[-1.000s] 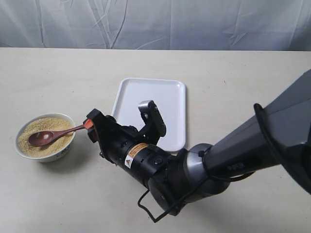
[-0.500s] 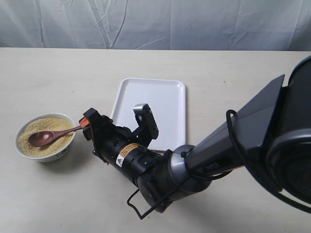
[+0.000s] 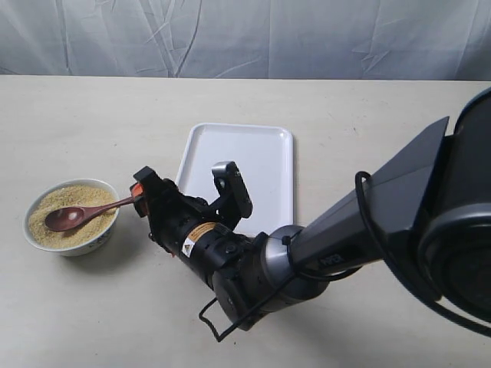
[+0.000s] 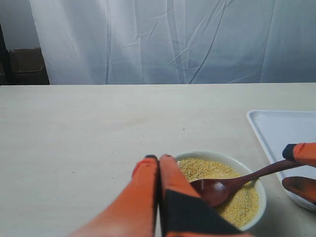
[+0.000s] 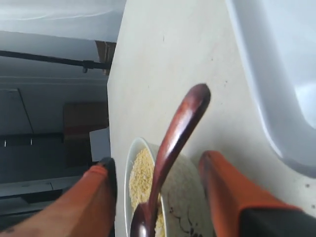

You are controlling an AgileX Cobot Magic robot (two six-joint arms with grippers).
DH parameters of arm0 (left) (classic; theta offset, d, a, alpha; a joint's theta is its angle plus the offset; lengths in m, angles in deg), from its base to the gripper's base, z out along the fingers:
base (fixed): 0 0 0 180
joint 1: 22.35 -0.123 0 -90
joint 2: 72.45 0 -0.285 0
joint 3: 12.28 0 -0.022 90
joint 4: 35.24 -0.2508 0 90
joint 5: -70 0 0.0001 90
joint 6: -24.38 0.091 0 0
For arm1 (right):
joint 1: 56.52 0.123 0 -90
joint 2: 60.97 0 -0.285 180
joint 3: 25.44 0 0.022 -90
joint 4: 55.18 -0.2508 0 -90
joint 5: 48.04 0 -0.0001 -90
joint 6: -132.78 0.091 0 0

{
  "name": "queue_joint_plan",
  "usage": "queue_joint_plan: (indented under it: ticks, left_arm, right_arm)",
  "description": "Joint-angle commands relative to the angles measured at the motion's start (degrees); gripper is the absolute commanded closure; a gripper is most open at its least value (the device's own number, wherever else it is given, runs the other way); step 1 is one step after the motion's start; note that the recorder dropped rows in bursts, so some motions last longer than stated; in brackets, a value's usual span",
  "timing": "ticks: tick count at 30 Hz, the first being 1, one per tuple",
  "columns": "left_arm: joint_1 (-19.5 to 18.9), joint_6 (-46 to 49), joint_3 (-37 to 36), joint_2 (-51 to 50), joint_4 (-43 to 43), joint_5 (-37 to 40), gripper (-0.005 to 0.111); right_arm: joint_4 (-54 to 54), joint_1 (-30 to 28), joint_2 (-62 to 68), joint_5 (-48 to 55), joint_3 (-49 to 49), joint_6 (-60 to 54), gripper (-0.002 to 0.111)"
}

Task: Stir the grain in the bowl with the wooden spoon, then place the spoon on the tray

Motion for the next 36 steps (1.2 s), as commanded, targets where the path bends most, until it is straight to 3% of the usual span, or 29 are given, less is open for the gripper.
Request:
queue_joint_plan:
  ticks: [1, 15, 31, 36]
  left_arm:
    - [0.00, -0.32, -0.27, 0.29, -0.43, -0.10, 0.106]
    - [0.00, -0.32, -0.27, 0.29, -0.43, -0.10, 0.106]
    - [0.00, -0.32, -0.27, 0.29, -0.43, -0.10, 0.106]
    - [0.00, -0.32, -0.27, 0.29, -0.43, -0.10, 0.106]
  right_arm:
    - [-1.75, -0.32, 1.52, -1.07, 1.78, -1.82, 0.057]
    - [-3.71, -0.32, 3.88, -5.74, 4.08, -2.21, 0.058]
    - [-3.37, -0.32, 3.88, -6.37, 4.08, -2.21, 0.108]
    - [-3.37, -0.32, 3.88, -13.87, 4.08, -2.21, 0.109]
